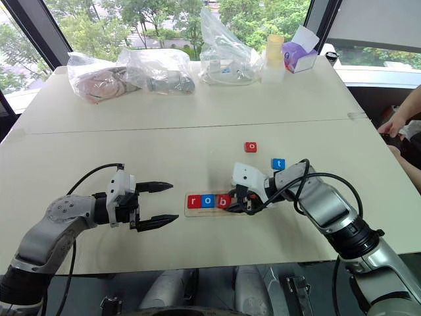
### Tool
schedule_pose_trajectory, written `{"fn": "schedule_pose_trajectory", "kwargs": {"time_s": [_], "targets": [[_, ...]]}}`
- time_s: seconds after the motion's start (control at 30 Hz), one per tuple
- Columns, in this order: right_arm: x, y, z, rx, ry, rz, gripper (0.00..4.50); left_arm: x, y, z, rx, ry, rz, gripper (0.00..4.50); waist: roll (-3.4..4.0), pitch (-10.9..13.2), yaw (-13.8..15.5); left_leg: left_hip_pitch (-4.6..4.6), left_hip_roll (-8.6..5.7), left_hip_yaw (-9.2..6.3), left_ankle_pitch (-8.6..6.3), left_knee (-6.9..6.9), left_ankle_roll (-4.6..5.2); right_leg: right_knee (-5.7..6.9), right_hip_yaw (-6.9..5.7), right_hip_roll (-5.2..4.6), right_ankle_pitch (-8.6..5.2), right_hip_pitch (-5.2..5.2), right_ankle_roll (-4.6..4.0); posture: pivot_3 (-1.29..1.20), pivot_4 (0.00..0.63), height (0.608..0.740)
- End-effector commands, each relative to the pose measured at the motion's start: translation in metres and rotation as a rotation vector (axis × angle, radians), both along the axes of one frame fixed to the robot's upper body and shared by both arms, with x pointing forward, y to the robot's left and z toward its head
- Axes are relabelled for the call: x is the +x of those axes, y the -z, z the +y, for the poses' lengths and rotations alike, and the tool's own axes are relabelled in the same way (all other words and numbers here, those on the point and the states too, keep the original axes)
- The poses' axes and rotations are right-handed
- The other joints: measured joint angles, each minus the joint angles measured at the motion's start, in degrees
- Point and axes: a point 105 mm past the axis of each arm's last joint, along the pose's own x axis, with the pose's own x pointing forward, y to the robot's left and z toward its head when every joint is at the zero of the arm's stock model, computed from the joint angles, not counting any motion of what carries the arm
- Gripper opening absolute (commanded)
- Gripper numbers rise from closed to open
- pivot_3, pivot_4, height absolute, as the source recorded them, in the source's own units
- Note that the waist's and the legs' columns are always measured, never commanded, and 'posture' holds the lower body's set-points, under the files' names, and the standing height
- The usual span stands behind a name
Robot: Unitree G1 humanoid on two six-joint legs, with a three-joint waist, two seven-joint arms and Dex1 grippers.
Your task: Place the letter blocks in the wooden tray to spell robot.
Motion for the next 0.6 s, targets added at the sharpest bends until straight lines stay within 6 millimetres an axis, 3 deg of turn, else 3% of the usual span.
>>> {"fn": "schedule_pose_trajectory", "kwargs": {"time_s": [0.03, 0.47, 0.6], "targets": [[0.0013, -0.0114, 0.0067, 0.009, -0.036, -0.06, 1.13, -0.0021, -0.0044, -0.0029, -0.008, 0.011, -0.027, 4.5, 0.0, 0.0, 0.02, 0.0, 0.0, 0.0, 0.0, 0.0, 0.0, 0.0, 0.0, 0.0, 0.0, 0.0, 0.0, 0.0, 0.15, 0.74], [0.0049, -0.01, 0.0093, 0.005, -0.042, -0.072, 1.13, -0.0011, -0.0062, -0.0047, -0.011, 0.005, -0.029, 4.5, 0.0, 0.0, 0.01, 0.0, 0.0, 0.0, 0.0, 0.0, 0.0, 0.0, 0.0, 0.01, 0.0, 0.0, 0.0, 0.0, 0.15, 0.74], [0.0046, -0.0095, 0.0102, 0.005, -0.05, -0.072, 3.14, -0.0008, -0.0068, -0.0048, -0.011, 0.002, -0.029, 4.5, 0.0, 0.0, -0.01, 0.0, 0.0, 0.0, 0.0, 0.0, 0.0, 0.0, 0.0, 0.02, 0.0, 0.0, 0.01, 0.0, 0.15, 0.74]]}}
